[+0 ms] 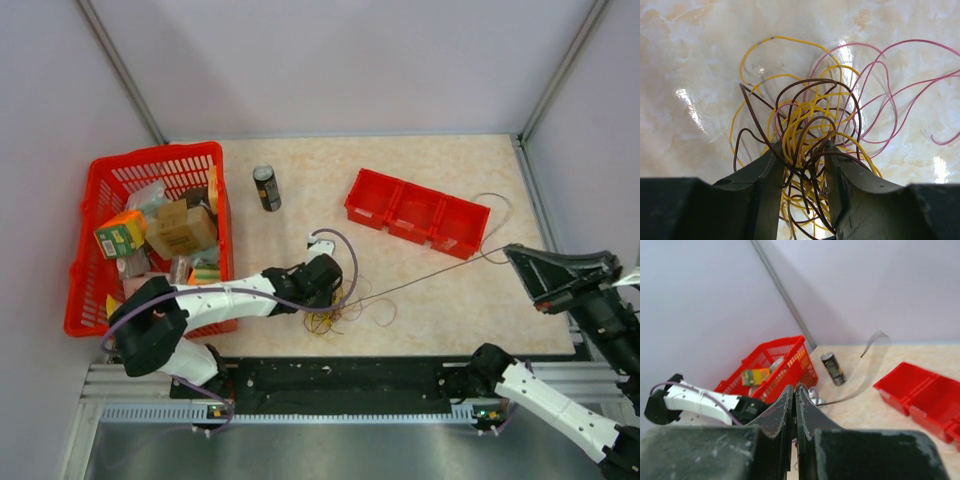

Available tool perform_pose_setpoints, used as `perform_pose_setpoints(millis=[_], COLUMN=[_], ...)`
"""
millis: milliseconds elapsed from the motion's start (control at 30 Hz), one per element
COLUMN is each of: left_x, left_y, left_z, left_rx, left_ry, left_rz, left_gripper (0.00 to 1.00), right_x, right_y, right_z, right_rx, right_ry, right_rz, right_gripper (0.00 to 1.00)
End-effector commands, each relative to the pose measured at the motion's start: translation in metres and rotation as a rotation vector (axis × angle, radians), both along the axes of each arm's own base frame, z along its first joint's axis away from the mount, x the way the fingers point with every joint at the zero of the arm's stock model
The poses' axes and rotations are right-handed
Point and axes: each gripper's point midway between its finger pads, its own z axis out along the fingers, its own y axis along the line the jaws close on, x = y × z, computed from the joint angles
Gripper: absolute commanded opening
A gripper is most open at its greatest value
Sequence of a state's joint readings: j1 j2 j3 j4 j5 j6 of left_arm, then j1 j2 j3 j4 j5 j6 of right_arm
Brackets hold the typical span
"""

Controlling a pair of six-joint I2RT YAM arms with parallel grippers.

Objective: Untangle the cables

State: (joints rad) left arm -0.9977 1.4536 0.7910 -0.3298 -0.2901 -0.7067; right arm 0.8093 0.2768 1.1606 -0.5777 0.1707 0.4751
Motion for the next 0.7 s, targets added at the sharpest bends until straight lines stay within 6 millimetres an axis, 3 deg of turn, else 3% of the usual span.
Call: perform_pose_setpoints(millis=[0, 67, 167, 333, 467, 567, 667], left_x=[0.001, 0.002, 0.007, 0.021, 0.036, 0.047, 0.057], left_y=[0.015, 0.018, 0.022, 0.034, 0.044, 0.052, 0.067], left_z=[0.003, 0.005, 0.013, 0.027, 0.037, 0.050, 0.063], left_rx=[0.035, 0.039, 0.058, 0.085, 0.088, 0.096, 0.126], left_ry=[-0.030, -0.039, -0.070, -0.112, -0.128, -0.166, -0.193], left_rz=[0.028, 0.033, 0.041, 0.066, 0.095, 0.111, 0.143], left_gripper=[0.42, 0.44, 0.55, 0.63, 0.53, 0.50, 0.49], right_x=[-0.006, -0.009, -0.015, -0.026, -0.037, -0.037, -0.050], right_y=[-0.051, -0.060, -0.077, -0.084, -0.097, -0.091, -0.120], right_z=[0.034, 0.042, 0.048, 0.056, 0.063, 0.065, 0.080], right_rx=[-0.011, -0.021, -0.032, -0.060, -0.027, -0.056, -0.053], right_ry=[-0.119, -0.147, -0.165, -0.199, -0.226, -0.238, -0.267], right_rz=[-0.187, -0.210, -0.259, -0.247, -0.256, -0.239, -0.308], right_gripper=[0.00, 0.00, 0.00, 0.00, 0.00, 0.00, 0.00])
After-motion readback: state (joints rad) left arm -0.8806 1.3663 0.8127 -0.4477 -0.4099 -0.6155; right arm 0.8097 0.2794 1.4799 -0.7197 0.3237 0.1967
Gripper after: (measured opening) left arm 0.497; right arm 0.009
